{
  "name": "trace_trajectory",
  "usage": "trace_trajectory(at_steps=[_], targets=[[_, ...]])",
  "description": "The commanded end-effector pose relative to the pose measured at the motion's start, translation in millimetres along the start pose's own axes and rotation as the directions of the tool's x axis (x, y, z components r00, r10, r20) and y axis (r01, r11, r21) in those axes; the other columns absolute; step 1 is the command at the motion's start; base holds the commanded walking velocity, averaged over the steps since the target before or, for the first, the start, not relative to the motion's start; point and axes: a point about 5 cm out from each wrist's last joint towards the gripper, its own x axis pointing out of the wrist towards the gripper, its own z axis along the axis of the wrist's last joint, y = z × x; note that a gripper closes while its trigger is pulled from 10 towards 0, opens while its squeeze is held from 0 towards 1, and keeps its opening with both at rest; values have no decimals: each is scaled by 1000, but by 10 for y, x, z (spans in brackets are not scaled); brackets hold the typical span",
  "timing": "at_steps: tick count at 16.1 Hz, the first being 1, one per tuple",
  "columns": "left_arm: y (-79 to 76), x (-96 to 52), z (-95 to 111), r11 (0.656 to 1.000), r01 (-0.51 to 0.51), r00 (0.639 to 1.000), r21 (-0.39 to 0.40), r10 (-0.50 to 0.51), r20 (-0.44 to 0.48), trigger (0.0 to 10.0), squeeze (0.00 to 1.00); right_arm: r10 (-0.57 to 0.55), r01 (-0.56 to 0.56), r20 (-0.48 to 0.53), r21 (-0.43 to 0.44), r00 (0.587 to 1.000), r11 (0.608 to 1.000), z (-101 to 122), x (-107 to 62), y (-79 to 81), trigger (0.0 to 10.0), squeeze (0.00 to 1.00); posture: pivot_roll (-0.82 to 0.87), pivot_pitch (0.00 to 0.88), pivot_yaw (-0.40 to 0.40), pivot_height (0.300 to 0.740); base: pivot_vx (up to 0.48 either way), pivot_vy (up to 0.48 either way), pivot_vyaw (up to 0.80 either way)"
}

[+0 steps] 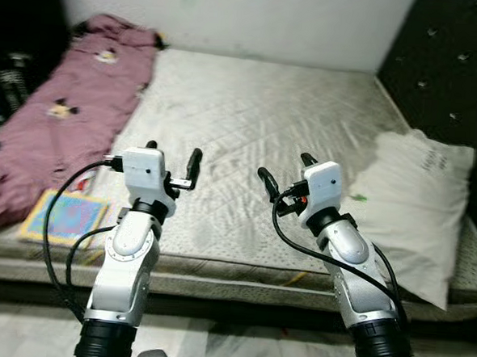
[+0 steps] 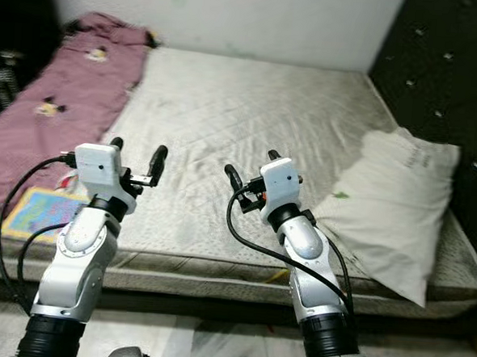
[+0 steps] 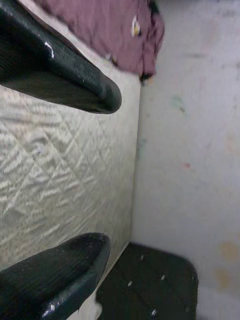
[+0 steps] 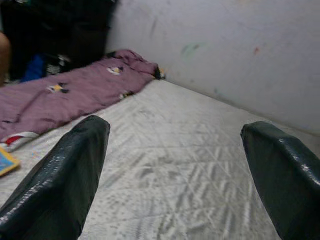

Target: Clean up the room

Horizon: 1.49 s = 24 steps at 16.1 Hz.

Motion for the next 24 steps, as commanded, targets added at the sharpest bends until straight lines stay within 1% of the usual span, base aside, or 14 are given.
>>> trace_trajectory(at_steps=[1, 8, 11, 13, 16, 19, 22, 24], targets=[[-4, 22, 12, 1000, 10, 1000, -3, -10, 3, 10000, 0, -15, 15, 5, -5, 1000, 1000, 16, 10, -45, 10000, 0, -1, 0, -31, 740, 480, 0, 0], [-14, 29, -3, 1000, 10, 1000, 0, -10, -3, 10000, 0, -37, 37, 10, -23, 999, 999, 21, 11, -113, 10000, 0, -1, 0, -31, 740, 458, 0, 0], [27, 61, -36, 998, -66, 997, 13, 66, -32, 10000, 0, -48, 49, 8, -39, 999, 998, 17, 17, -158, 10000, 0, -1, 0, -32, 740, 0, 0, 0], [31, 68, -31, 998, -67, 997, 10, 67, -27, 10000, 0, -49, 50, 16, -50, 999, 998, 33, 31, -162, 10000, 0, 1, 0, -30, 740, 0, 0, 0], [42, 83, -10, 997, -69, 997, 42, 70, -22, 10000, 0, -46, 47, 29, -57, 999, 997, 59, 73, -148, 10000, 0, 4, 0, -26, 740, 0, 0, 794], [66, 97, 28, 996, -68, 997, 51, 69, -14, 10000, 0, -33, 36, 45, -66, 998, 997, 105, 114, -122, 10000, 0, 11, 0, -23, 740, 0, 0, 715], [93, 88, 32, 997, -71, 997, 42, 72, -19, 10000, 0, -33, 35, 44, -59, 998, 998, 99, 125, -107, 10000, 0, 17, 0, -20, 740, 0, 0, 0], [65, 87, 16, 998, -62, 998, 34, 63, -24, 10000, 0, -32, 34, 43, -47, 999, 998, 90, 126, -81, 10000, 0, 20, 0, -25, 740, 0, 0, 0]])
